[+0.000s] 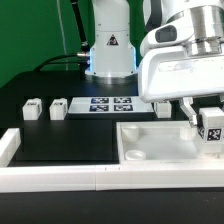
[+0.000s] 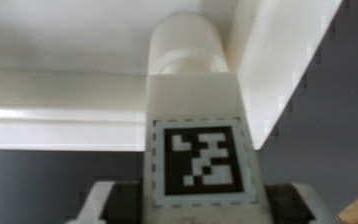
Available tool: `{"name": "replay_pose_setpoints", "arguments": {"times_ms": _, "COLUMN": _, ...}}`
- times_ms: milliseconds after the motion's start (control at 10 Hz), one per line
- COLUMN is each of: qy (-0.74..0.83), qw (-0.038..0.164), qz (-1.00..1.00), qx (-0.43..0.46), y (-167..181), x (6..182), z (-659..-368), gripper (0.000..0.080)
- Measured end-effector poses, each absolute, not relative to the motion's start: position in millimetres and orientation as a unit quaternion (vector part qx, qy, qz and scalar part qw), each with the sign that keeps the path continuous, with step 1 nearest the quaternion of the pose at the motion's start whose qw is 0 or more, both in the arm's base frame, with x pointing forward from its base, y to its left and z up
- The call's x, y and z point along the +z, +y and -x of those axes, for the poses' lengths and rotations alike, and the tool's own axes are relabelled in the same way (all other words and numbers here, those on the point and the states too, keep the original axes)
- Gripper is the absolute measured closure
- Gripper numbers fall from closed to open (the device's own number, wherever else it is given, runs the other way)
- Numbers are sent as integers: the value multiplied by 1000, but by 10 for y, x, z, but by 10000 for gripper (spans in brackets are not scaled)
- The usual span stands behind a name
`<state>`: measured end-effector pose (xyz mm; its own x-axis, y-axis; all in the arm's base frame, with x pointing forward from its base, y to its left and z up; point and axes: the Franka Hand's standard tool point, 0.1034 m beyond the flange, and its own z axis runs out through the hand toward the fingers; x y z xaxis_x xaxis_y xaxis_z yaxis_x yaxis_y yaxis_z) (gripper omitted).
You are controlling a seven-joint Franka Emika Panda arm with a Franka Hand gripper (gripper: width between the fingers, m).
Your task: Assemble square table
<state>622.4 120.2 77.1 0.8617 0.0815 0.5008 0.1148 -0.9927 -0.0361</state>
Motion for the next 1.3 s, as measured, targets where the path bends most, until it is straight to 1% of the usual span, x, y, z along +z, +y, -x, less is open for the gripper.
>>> {"name": "replay_pose_setpoints", "arguments": {"times_ms": 200, "qy": -46, "qw": 32, "qz": 958, "qx": -283, "y": 1198, "x": 768, "z": -6191, "gripper": 509}}
{"name": "replay_pose_setpoints", "arguments": {"times_ms": 400, "qy": -48, "qw": 32, "qz": 958, "qx": -282, "y": 1196, "x": 769, "z": -6194, "gripper": 502}}
{"name": "replay_pose_setpoints", "arguments": {"times_ms": 500, "qy": -49, "qw": 31, "qz": 958, "qx": -282, "y": 1197, "x": 769, "z": -6194, "gripper": 287}}
{"name": "replay_pose_setpoints", "arguments": {"times_ms": 600, "qy": -50, "qw": 31, "qz": 957, "qx": -283, "y": 1197, "x": 769, "z": -6194, "gripper": 287}}
{"name": "replay_pose_setpoints", "arguments": {"times_ms": 700, "qy": -51, "qw": 31, "qz": 957, "qx": -283, "y": 1197, "x": 769, "z": -6194, "gripper": 180}}
{"name": "replay_pose_setpoints", "arguments": {"times_ms": 800, "qy": -52, "qw": 30, "qz": 957, "qx": -283, "y": 1197, "x": 769, "z": -6194, "gripper": 156}}
{"name": "replay_pose_setpoints", "arguments": {"times_ms": 1200, "qy": -53, "qw": 30, "qz": 957, "qx": -282, "y": 1196, "x": 773, "z": -6198, "gripper": 150}}
{"name": "replay_pose_setpoints", "arguments": {"times_ms": 1300, "qy": -52, "qw": 31, "qz": 963, "qx": -264, "y": 1184, "x": 820, "z": -6219, "gripper": 150}}
